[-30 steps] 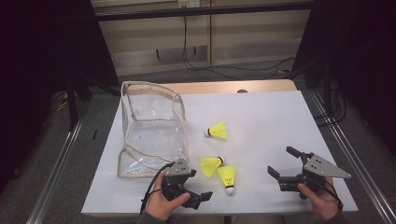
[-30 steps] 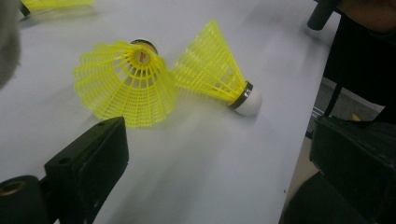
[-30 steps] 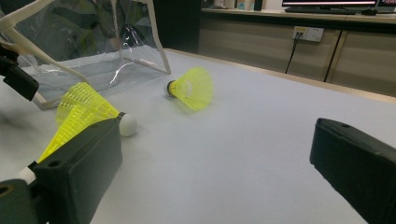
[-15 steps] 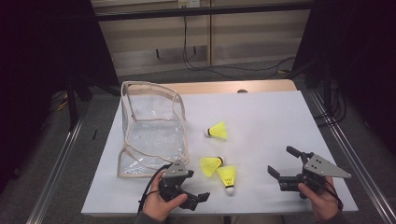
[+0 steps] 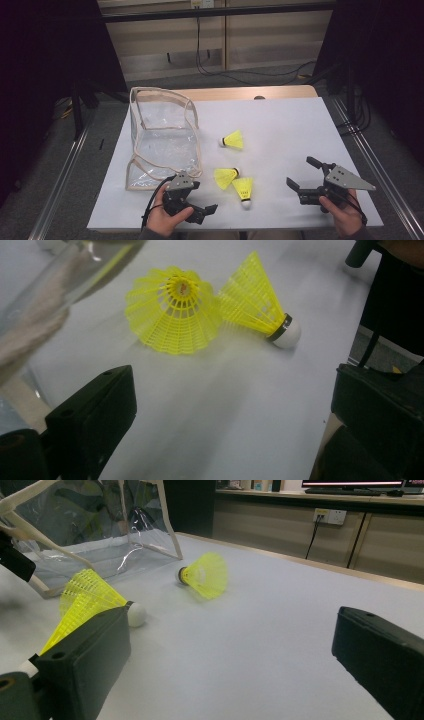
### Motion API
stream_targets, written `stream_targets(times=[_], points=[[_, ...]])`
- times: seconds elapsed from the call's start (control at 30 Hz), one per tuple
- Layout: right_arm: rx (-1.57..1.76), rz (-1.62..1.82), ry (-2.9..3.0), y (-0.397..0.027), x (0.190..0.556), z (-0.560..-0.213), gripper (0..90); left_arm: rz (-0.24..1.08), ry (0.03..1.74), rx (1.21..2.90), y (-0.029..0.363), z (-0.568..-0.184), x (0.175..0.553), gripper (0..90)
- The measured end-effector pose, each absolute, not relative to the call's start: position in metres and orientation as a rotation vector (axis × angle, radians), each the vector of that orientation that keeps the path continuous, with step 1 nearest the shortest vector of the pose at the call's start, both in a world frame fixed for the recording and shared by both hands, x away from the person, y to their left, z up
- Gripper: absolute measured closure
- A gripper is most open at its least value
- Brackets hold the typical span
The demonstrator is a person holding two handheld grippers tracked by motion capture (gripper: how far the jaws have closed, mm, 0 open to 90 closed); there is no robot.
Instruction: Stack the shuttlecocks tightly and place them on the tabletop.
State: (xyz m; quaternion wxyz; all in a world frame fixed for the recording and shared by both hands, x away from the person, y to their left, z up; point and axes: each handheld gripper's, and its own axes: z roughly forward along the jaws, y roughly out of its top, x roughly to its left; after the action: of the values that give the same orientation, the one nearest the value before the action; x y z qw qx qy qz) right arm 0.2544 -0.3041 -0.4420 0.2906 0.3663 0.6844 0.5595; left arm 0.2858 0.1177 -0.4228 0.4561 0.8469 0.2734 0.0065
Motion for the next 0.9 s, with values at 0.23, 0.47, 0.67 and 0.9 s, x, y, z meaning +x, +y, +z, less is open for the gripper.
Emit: stream_targets(times=[0.23, 0.47, 0.67, 0.9], points=[[0.978, 1.491, 1.827, -0.304, 0.254, -0.442, 1.7, 0.037, 0.681, 2.083, 0.125, -0.423, 0.286, 4.5], [0.976, 1.488, 1.828, -0.304, 0.255, -0.442, 1.7, 0.049, 0.684, 2.071, 0.131, -0.423, 0.286, 4.5], [0.974, 1.489, 1.831, -0.303, 0.255, -0.442, 1.7, 0.070, 0.687, 2.065, 0.138, -0.422, 0.287, 4.4], [0.974, 1.489, 1.831, -0.303, 0.255, -0.443, 1.7, 0.081, 0.686, 2.061, 0.144, -0.422, 0.288, 4.3]])
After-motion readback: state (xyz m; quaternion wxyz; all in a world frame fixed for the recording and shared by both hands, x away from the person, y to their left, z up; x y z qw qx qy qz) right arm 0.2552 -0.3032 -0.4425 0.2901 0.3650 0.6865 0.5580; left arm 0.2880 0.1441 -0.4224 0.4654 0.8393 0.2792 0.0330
